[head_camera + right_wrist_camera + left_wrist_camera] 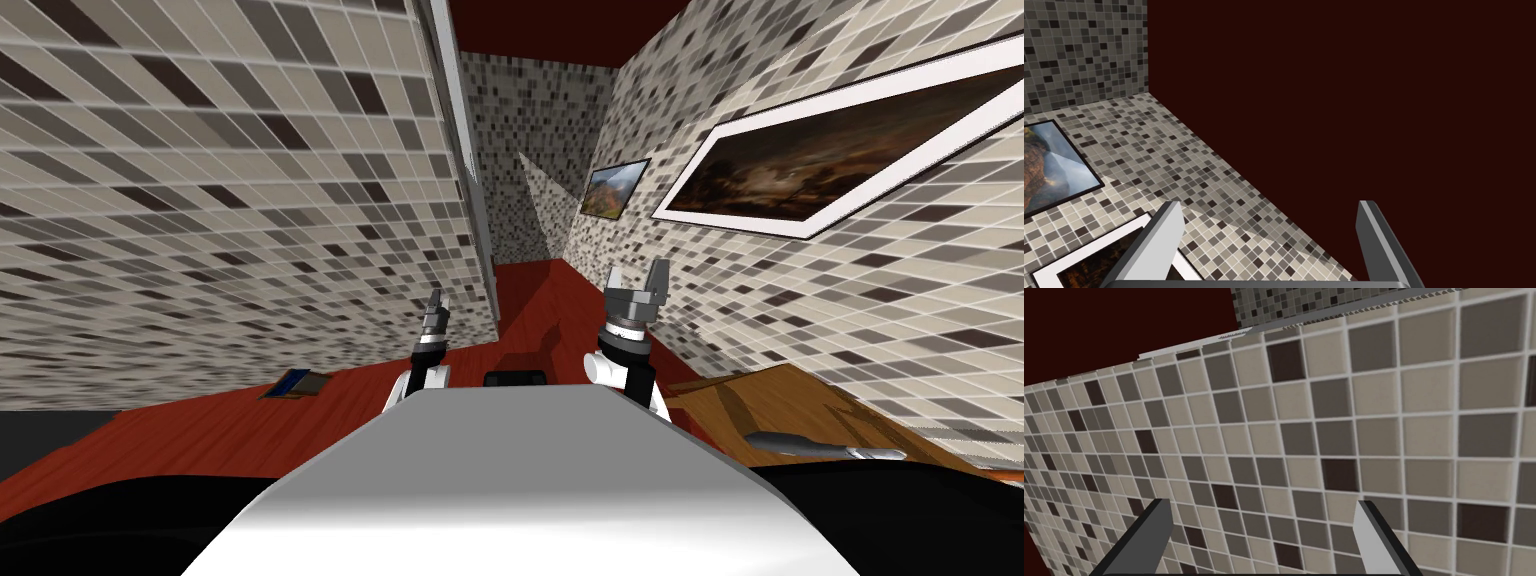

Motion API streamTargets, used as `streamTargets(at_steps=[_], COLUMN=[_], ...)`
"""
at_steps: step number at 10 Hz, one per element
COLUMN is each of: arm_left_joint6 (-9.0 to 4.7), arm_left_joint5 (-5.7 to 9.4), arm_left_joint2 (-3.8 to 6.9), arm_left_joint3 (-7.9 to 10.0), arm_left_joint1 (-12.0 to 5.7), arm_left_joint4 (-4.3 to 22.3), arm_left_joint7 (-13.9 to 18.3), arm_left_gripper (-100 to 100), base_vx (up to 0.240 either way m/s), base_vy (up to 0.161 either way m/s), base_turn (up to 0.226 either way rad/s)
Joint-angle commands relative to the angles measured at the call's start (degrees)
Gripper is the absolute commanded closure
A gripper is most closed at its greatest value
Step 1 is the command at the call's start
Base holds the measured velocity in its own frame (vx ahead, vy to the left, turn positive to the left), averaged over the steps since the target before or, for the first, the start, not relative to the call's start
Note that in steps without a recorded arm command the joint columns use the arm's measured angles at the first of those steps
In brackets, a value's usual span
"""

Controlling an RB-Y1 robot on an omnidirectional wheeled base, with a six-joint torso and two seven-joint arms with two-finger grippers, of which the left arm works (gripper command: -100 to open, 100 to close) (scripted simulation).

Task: Push the door open

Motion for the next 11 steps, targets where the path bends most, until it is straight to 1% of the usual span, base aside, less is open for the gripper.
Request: streamTargets(at_steps=[1, 2, 3, 4, 5, 10, 11], arm_left_joint6=[0.53, 1.37, 2.64, 3.58, 4.11, 9.44, 10.67], arm_left_joint5=[-0.33, -0.9, -1.76, -2.39, -2.75, -6.35, -7.19], arm_left_joint2=[0.31, 0.67, 1.21, 1.57, 1.75, 3.59, 3.97], arm_left_joint3=[0.19, 0.0, -0.29, -0.49, -0.59, -1.57, -1.74], arm_left_joint1=[-0.84, -0.83, -0.8, -0.8, -0.81, -0.91, -0.98], arm_left_joint4=[1.59, 2.5, 3.85, 4.85, 5.41, 11.02, 12.3], arm_left_joint7=[0.56, 1.19, 2.15, 2.86, 3.25, 7.25, 8.16], arm_left_gripper=[-100, -100, -100, -100, -100, -100, -100], base_vx=[0.044, 0.03, 0.074, 0.077, 0.067, 0.098, 0.133], base_vy=[-0.097, -0.07, -0.122, -0.146, -0.116, -0.15, -0.134], base_turn=[0.011, -0.008, -0.01, 0.005, 0.006, 0.0, -0.002])
